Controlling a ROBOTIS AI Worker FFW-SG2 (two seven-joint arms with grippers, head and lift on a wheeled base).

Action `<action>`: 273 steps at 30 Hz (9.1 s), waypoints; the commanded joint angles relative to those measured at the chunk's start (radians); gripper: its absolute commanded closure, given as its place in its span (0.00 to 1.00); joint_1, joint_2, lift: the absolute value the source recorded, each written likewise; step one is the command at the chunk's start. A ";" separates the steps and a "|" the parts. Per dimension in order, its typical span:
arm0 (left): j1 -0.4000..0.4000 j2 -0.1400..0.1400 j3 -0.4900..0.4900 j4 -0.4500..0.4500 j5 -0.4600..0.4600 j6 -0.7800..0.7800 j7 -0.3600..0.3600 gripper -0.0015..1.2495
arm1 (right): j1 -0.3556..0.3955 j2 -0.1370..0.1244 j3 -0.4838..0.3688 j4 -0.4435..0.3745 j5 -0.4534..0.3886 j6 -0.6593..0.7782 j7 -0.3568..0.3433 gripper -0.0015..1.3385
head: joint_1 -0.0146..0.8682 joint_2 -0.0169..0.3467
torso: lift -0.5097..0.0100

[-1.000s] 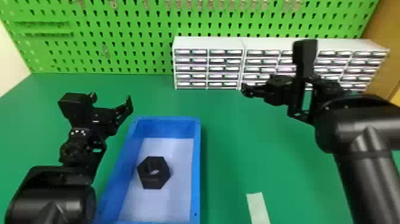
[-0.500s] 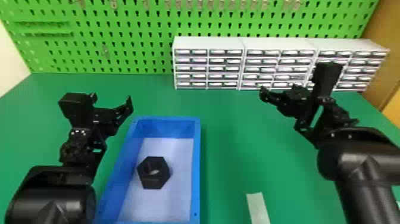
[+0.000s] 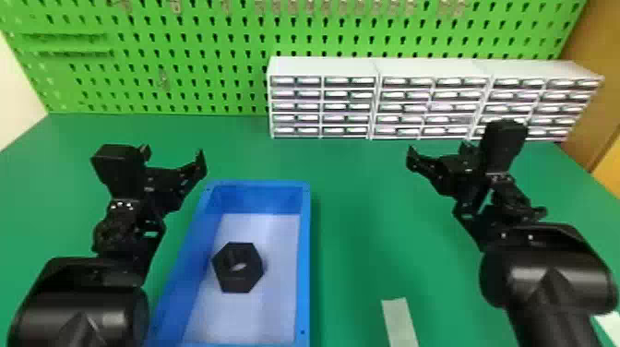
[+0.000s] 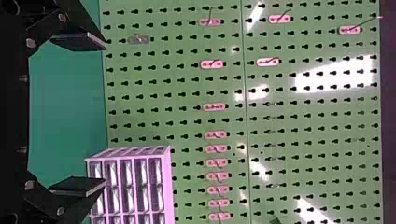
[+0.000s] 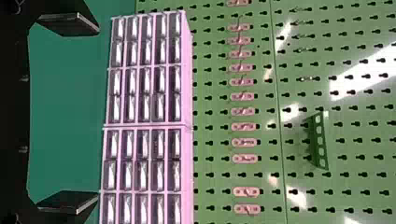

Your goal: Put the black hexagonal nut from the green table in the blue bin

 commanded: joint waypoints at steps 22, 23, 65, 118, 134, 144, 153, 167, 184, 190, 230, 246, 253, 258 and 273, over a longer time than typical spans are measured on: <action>-0.004 -0.001 -0.011 0.000 0.004 0.009 0.000 0.19 | 0.070 -0.023 0.098 0.031 -0.018 -0.140 -0.124 0.05 | 0.79 0.19 | 0.79; -0.004 -0.001 -0.013 0.000 0.004 0.009 0.000 0.19 | 0.070 -0.025 0.103 0.031 -0.023 -0.142 -0.125 0.05 | 0.79 0.19 | 0.79; 0.005 -0.001 0.005 -0.001 0.021 0.008 0.000 0.20 | 0.067 -0.037 0.140 0.026 -0.018 -0.154 -0.156 0.05 | 0.79 0.19 | 0.79; -0.003 -0.001 -0.008 -0.001 0.006 0.008 0.000 0.19 | 0.056 -0.046 0.154 0.028 -0.038 -0.109 -0.156 0.05 | 0.79 0.19 | 0.79; -0.003 -0.001 -0.008 -0.001 0.001 0.009 0.000 0.19 | 0.056 -0.048 0.149 0.028 -0.036 -0.122 -0.156 0.05 | 0.79 0.19 | 0.79; -0.003 -0.001 -0.011 -0.001 0.001 0.008 0.000 0.19 | 0.059 -0.045 0.148 0.028 -0.036 -0.136 -0.156 0.05 | 0.79 0.19 | 0.79; -0.001 -0.001 -0.010 -0.001 0.000 0.008 0.000 0.19 | 0.054 -0.045 0.152 0.028 -0.036 -0.136 -0.156 0.05 | 0.79 0.19 | 0.79; -0.004 -0.001 -0.016 -0.001 0.000 0.008 0.000 0.19 | 0.051 -0.046 0.155 0.031 -0.036 -0.136 -0.156 0.05 | 0.79 0.19 | 0.79; -0.003 -0.001 -0.019 -0.001 0.000 0.008 0.000 0.19 | 0.051 -0.045 0.151 0.031 -0.036 -0.136 -0.156 0.05 | 0.79 0.19 | 0.79; -0.004 -0.001 -0.021 -0.001 -0.008 0.008 0.000 0.19 | 0.051 -0.045 0.151 0.031 -0.036 -0.136 -0.156 0.05 | 0.79 0.19 | 0.79; -0.006 -0.001 -0.010 0.000 -0.003 0.008 0.000 0.19 | 0.041 -0.051 0.160 0.043 -0.038 -0.136 -0.156 0.05 | 0.79 0.19 | 0.79; -0.023 -0.001 -0.007 0.002 0.000 0.006 0.000 0.19 | 0.027 -0.052 0.149 0.043 -0.036 -0.136 -0.156 0.05 | 0.79 0.19 | 0.79; -0.030 -0.001 -0.007 0.003 -0.003 0.002 -0.003 0.19 | 0.019 -0.049 0.138 0.045 -0.036 -0.148 -0.156 0.05 | 0.79 0.19 | 0.79; -0.038 -0.001 -0.008 0.009 -0.008 0.002 -0.011 0.19 | 0.014 -0.046 0.132 0.049 -0.035 -0.148 -0.156 0.05 | 0.79 0.19 | 0.79; -0.072 -0.001 -0.011 0.034 -0.010 -0.014 -0.025 0.19 | -0.009 -0.041 0.134 0.065 -0.036 -0.155 -0.156 0.05 | 0.79 0.19 | 0.79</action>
